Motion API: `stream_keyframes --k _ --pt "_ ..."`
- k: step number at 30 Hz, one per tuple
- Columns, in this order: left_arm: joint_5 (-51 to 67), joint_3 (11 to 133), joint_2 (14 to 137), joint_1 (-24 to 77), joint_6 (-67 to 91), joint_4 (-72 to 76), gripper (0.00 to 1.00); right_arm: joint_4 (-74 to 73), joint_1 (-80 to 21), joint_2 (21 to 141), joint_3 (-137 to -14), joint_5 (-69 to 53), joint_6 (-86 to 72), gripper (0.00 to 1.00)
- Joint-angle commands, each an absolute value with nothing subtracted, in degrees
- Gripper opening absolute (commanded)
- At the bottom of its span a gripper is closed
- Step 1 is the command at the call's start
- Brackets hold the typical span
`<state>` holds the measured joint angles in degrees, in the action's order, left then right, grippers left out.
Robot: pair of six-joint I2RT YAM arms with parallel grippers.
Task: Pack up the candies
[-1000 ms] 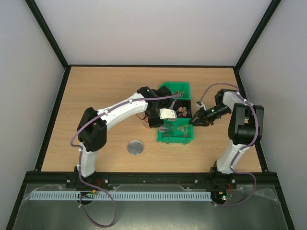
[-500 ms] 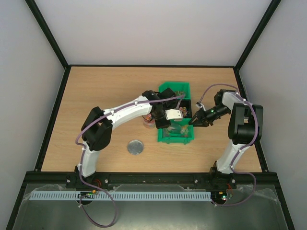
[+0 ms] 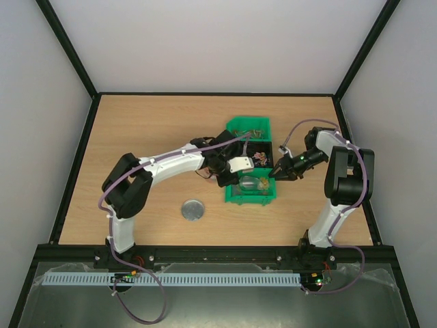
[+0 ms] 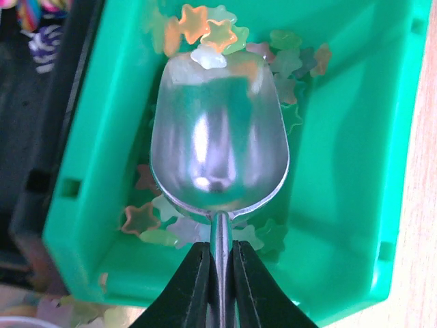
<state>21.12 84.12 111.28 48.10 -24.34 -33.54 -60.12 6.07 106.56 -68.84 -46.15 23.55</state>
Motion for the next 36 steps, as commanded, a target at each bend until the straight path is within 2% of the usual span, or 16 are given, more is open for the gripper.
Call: stream_keyframes --k 1,20,28,36 --pt "25.2 81.7 106.6 45.5 -24.6 -29.5 0.02 -64.1 6.9 107.3 -71.2 -46.5 23.6 0.3" --pt "38.7 68.1 93.7 35.8 -30.4 -21.7 0.02 -67.1 7.5 106.4 -77.2 -44.6 24.7 0.33" --pt "32.0 70.8 96.1 36.8 -36.0 -30.5 0.02 -67.1 7.5 106.1 -76.1 -43.5 24.6 0.33" --pt "22.8 78.2 103.2 42.9 -35.4 -36.8 0.02 -67.1 7.4 105.4 -72.0 -42.8 26.0 0.32"
